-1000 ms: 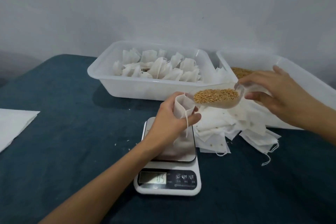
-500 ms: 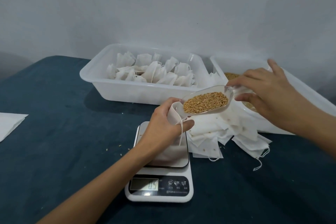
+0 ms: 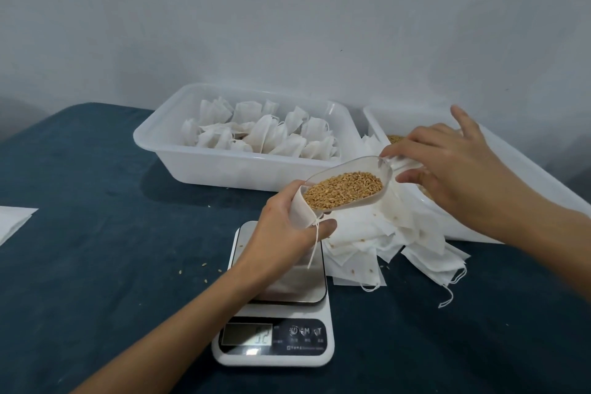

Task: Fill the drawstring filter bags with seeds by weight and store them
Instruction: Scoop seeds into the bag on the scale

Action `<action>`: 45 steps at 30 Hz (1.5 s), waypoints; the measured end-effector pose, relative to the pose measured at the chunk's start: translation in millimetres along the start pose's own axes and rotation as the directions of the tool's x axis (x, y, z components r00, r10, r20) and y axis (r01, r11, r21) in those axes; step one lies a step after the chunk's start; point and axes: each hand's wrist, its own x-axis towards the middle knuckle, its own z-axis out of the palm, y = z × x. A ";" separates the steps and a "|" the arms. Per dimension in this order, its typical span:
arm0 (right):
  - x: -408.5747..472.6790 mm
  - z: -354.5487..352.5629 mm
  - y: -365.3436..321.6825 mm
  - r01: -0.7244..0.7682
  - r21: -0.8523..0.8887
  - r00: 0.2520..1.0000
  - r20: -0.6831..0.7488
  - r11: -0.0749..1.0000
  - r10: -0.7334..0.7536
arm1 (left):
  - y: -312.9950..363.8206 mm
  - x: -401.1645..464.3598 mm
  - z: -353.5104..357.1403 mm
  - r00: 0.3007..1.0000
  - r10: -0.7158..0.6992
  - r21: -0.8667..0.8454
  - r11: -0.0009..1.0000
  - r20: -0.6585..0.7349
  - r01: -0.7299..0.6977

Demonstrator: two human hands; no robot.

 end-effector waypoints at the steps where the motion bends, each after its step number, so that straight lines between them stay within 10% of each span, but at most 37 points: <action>1: 0.2 -0.3 -0.3 -0.002 0.001 1.000 0.005 1.000 0.002 | -0.2 0.0 0.2 1.000 -0.004 0.003 1.000 0.000 0.004; 45: 4.8 -1.0 -18.3 0.006 -0.015 1.000 -0.002 1.000 -0.006 | -3.5 -6.8 -9.7 0.999 0.000 0.047 0.999 -0.052 0.002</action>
